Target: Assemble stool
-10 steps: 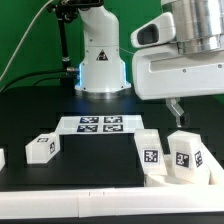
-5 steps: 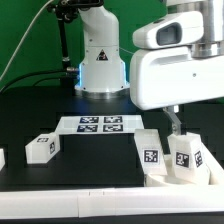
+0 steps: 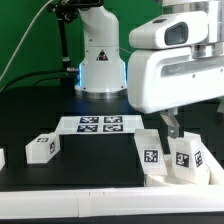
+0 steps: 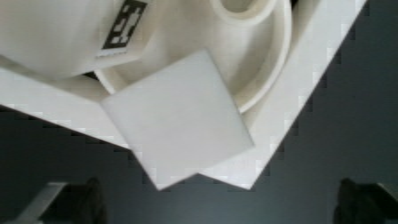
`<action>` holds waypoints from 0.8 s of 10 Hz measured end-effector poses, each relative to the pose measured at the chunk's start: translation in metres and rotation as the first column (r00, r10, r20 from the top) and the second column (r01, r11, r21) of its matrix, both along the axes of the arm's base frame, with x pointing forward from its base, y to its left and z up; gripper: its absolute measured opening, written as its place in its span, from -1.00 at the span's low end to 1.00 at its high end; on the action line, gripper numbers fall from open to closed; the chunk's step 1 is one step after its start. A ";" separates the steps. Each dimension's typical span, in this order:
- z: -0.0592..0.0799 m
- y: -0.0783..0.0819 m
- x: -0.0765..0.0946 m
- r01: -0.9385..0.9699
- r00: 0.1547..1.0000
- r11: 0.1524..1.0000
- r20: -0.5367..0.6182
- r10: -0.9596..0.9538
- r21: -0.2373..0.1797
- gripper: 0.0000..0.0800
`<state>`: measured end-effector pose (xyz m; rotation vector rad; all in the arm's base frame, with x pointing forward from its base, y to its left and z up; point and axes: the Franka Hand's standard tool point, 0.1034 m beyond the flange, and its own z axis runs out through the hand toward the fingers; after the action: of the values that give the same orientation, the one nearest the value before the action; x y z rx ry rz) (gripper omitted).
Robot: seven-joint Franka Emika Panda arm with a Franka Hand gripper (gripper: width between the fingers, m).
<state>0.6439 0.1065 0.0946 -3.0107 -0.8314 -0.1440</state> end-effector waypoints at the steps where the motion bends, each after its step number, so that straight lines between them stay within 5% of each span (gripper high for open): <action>1: -0.010 -0.002 -0.002 -0.066 0.998 0.998 0.021 0.067 -0.025 0.62; 3: -0.030 -0.009 -0.010 -0.078 0.997 0.996 0.007 0.079 -0.038 0.62; 5: -0.029 -0.010 -0.009 -0.050 0.999 0.998 0.008 0.050 -0.036 0.56; 6: -0.030 -0.010 -0.010 -0.022 1.000 0.999 0.007 0.022 -0.032 0.10; 7: -0.030 -0.010 -0.010 0.073 0.997 0.997 0.006 -0.073 -0.024 0.10; 8: -0.030 -0.010 -0.010 0.142 0.990 0.990 0.004 -0.142 -0.017 -0.16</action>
Offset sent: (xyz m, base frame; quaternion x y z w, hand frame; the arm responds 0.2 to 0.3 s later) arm 0.0000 0.0000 0.0000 0.0000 0.0000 0.0650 0.9979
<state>0.6342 0.0968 0.0647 -3.0853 -0.6211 -0.1442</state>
